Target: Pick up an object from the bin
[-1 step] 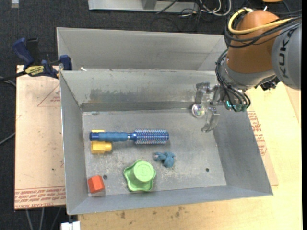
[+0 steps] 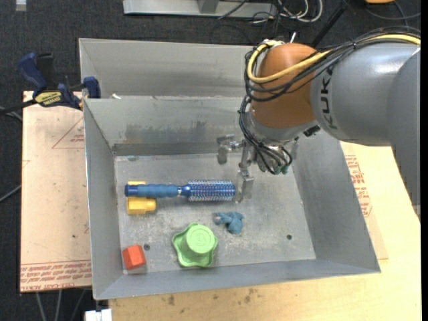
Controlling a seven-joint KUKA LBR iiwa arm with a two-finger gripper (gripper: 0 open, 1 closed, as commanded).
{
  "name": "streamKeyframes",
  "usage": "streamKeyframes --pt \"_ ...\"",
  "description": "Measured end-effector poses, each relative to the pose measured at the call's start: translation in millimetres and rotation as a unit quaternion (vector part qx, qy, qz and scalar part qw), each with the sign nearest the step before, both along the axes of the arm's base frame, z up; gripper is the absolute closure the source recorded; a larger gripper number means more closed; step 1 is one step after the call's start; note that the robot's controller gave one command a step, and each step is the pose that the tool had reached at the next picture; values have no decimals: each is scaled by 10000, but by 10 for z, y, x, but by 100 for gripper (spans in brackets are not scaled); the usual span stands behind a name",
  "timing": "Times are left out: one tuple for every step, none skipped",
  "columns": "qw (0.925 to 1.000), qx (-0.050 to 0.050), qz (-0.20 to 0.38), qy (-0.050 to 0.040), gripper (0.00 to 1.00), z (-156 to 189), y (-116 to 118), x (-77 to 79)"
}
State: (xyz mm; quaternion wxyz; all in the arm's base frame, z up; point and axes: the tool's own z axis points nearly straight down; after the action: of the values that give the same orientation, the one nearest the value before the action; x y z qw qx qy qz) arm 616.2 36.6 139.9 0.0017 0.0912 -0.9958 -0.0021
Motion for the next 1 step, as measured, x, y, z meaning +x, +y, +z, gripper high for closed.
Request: streamKeyframes --pt "9999 -12 -157 32 0 -712 116 -782"
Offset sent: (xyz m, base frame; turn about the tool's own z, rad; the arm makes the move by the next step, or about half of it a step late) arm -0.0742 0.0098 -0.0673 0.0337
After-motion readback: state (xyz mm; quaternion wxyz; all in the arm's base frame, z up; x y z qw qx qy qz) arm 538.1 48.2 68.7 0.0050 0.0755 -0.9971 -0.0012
